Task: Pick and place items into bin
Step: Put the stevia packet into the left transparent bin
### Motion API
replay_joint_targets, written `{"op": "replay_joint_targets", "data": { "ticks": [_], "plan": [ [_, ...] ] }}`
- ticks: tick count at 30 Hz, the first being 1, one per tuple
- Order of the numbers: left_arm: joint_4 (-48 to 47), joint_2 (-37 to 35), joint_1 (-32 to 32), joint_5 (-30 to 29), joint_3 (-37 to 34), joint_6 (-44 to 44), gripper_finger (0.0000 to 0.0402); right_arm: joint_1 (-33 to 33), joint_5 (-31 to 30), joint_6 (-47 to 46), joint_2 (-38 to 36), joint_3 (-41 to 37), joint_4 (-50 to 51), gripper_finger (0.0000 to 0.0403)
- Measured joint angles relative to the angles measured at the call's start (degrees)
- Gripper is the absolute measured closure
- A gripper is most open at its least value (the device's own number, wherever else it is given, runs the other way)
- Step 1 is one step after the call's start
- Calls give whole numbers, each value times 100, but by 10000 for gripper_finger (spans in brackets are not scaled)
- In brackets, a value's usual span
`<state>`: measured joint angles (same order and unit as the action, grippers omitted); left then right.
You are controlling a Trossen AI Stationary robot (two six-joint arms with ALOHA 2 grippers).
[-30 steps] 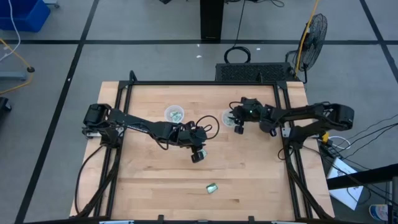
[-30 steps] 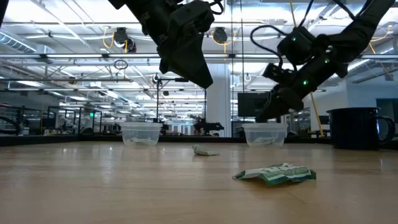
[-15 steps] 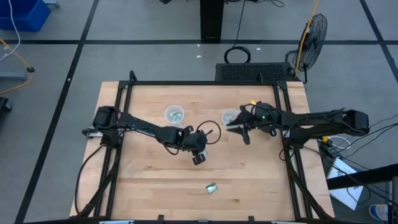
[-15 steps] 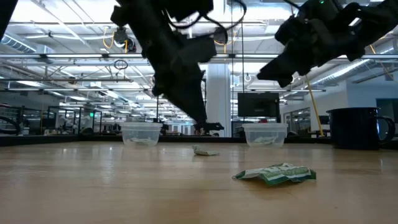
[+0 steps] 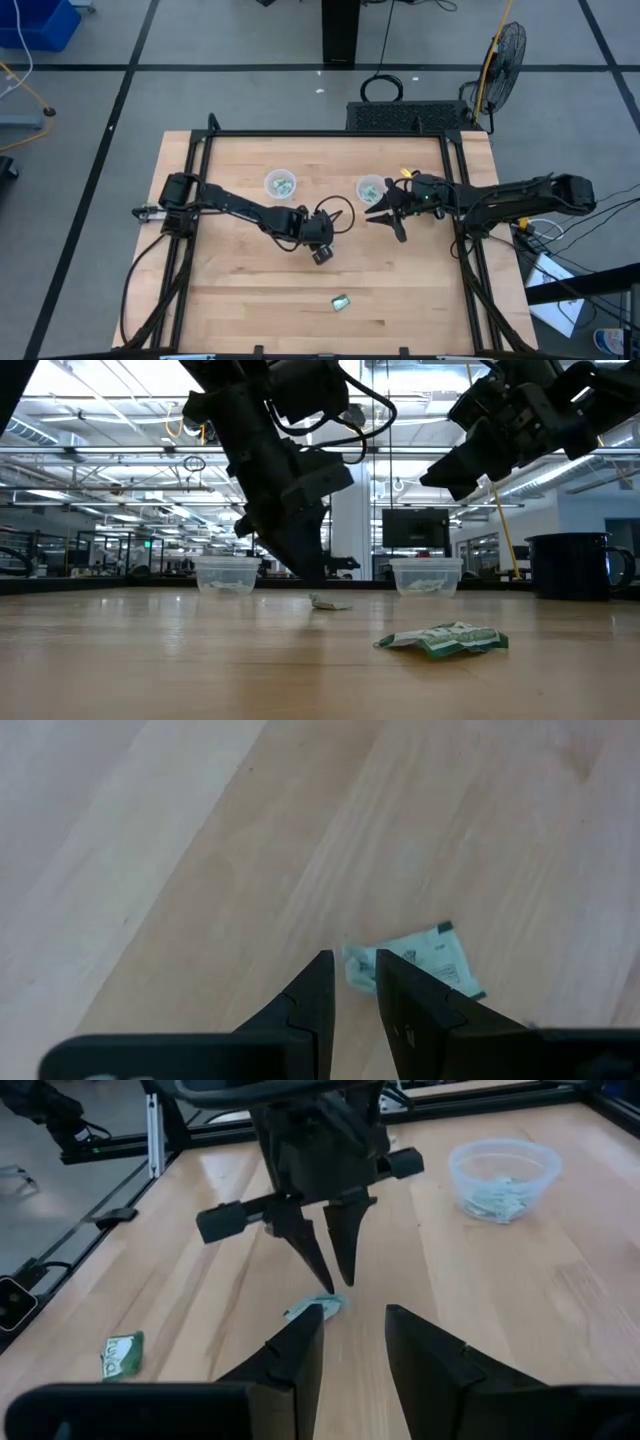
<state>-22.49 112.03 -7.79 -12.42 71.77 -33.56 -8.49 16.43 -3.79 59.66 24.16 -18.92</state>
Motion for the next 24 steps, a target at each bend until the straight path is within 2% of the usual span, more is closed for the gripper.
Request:
{"op": "replay_joint_targets", "data": {
  "ticks": [20,24],
  "plan": [
    [113,321,-2,-5,2,24,321,-2,-4,13,0,0,-9,300],
    [122,321,-7,-1,2,72,355,-2,-4,13,0,0,-9,300]
  ]
}}
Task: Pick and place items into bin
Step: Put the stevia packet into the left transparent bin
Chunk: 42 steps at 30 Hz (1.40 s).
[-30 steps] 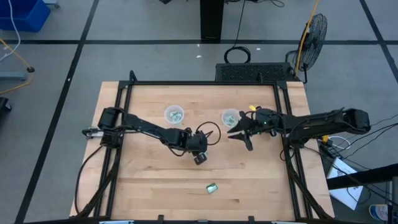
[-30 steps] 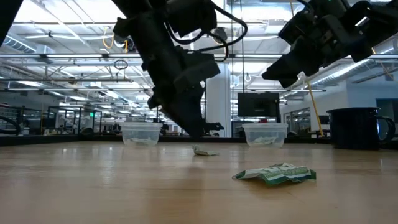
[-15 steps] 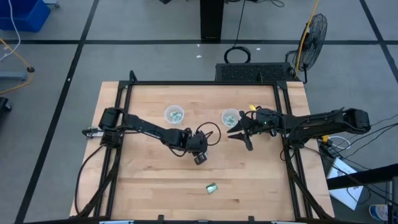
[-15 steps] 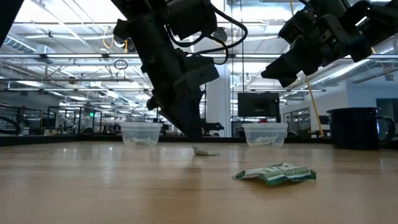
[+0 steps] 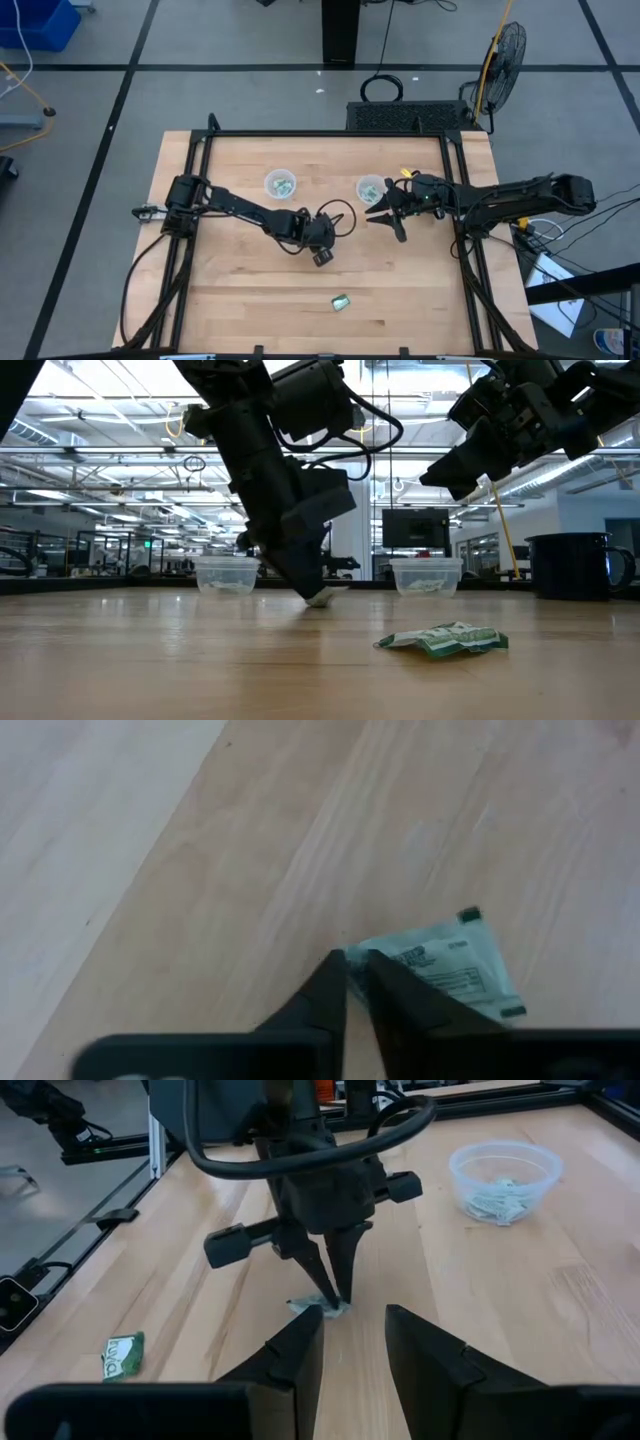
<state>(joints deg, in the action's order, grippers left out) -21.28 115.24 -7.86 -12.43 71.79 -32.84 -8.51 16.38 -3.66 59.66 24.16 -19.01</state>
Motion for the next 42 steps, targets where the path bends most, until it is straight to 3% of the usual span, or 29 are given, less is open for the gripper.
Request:
{"op": "replay_joint_targets", "data": {
  "ticks": [3,14,27,33,42],
  "plan": [
    [-2,-7,2,41,0,125,392,0,0,0,0,0,-2,300],
    [-234,-359,7,5,-9,251,398,0,1,0,0,4,-2,300],
    [-2379,-2261,590,-1965,-7,276,399,0,2,-15,2,9,-53,300],
    [-2661,-2393,1220,-1921,-4,416,400,0,2,-15,4,9,-55,300],
    [-2849,-1897,1926,-1509,-4,376,400,0,2,-15,4,9,-50,300]
  ]
}}
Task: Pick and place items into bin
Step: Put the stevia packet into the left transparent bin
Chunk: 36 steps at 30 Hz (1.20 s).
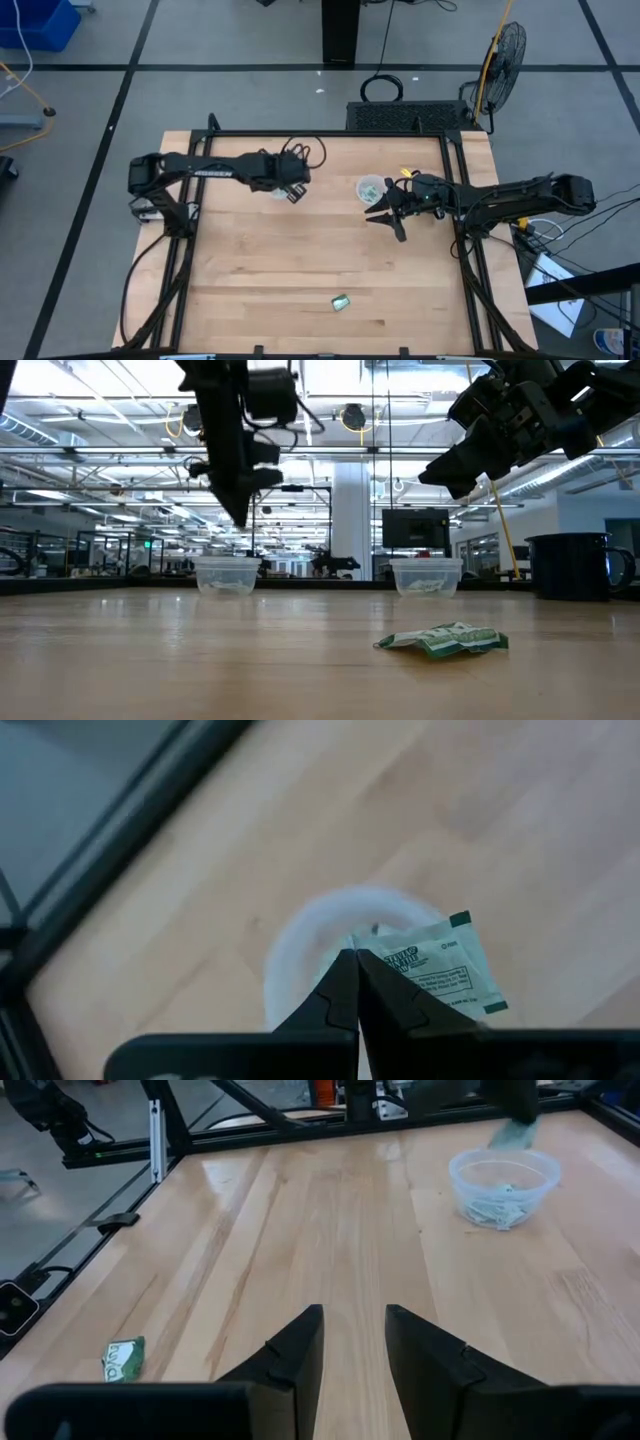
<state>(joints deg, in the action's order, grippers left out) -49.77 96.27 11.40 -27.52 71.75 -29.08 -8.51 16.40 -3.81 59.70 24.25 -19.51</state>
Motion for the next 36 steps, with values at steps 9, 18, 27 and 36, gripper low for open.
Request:
{"op": "replay_joint_targets", "data": {
  "ticks": [9,18,27,36],
  "plan": [
    [-90,843,65,257,0,-103,399,0,0,8,0,0,4,300],
    [-101,1049,74,354,-1,-58,397,0,0,13,0,0,4,300],
    [-377,1049,166,356,-2,-151,375,0,0,2,0,0,5,300],
    [-368,1049,229,356,-2,-77,371,0,0,-2,0,0,7,300]
  ]
}}
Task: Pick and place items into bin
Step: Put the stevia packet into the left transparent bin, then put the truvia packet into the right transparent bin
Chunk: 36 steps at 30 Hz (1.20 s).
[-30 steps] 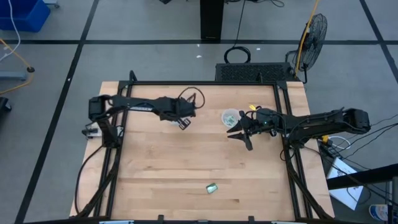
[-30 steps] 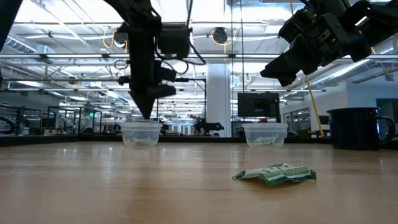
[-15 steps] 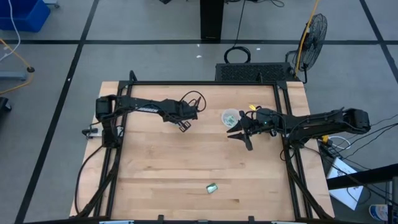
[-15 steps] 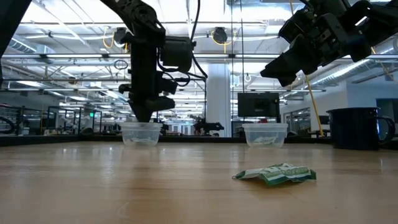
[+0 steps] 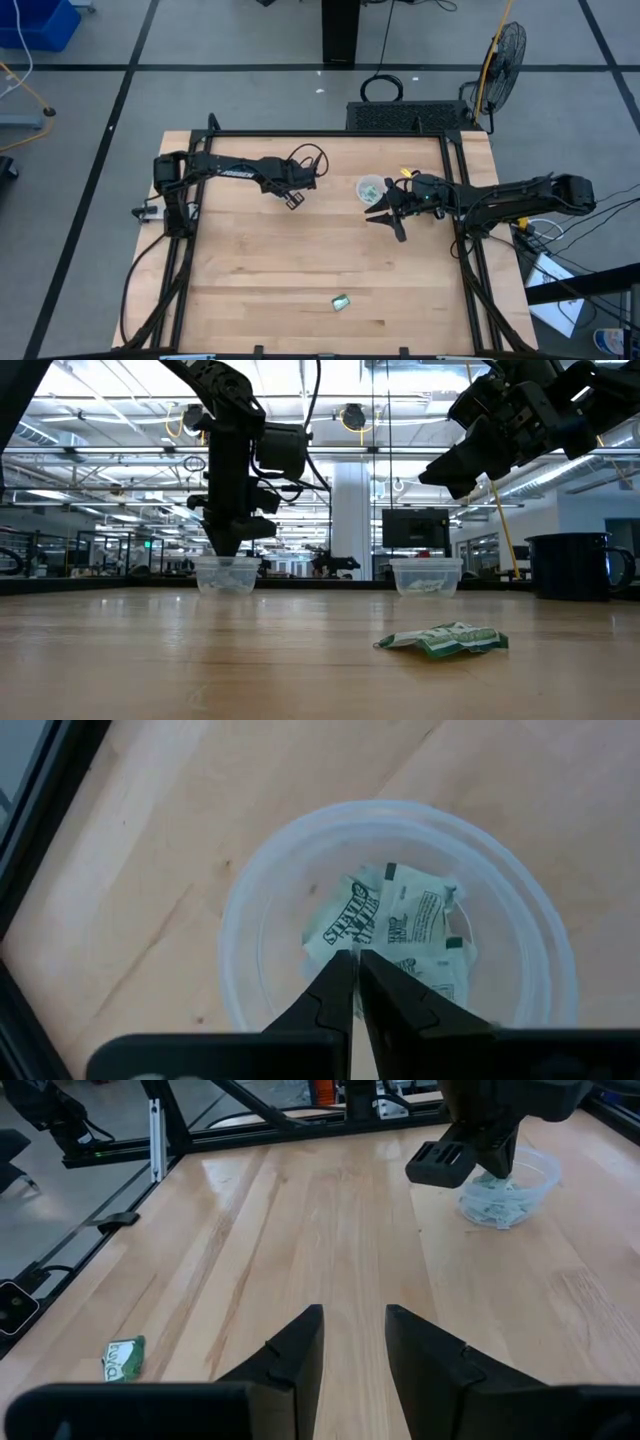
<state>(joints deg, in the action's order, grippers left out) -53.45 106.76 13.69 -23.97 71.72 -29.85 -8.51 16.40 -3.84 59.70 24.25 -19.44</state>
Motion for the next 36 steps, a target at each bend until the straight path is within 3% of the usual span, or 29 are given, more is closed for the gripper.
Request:
{"op": "replay_joint_targets", "data": {
  "ticks": [10,19,23,27,36],
  "plan": [
    [-9,0,0,-2,1,160,365,0,0,0,0,-2,0,300],
    [-9,-2,0,-3,2,278,302,0,0,-2,0,-2,2,300],
    [-61,-4,0,275,37,356,290,15,54,119,-1,-2,96,300],
    [-328,-4,-35,337,368,494,299,200,174,629,62,-7,469,300],
    [-1052,-9,-361,339,1525,659,309,1082,160,688,446,-11,220,300]
  ]
}}
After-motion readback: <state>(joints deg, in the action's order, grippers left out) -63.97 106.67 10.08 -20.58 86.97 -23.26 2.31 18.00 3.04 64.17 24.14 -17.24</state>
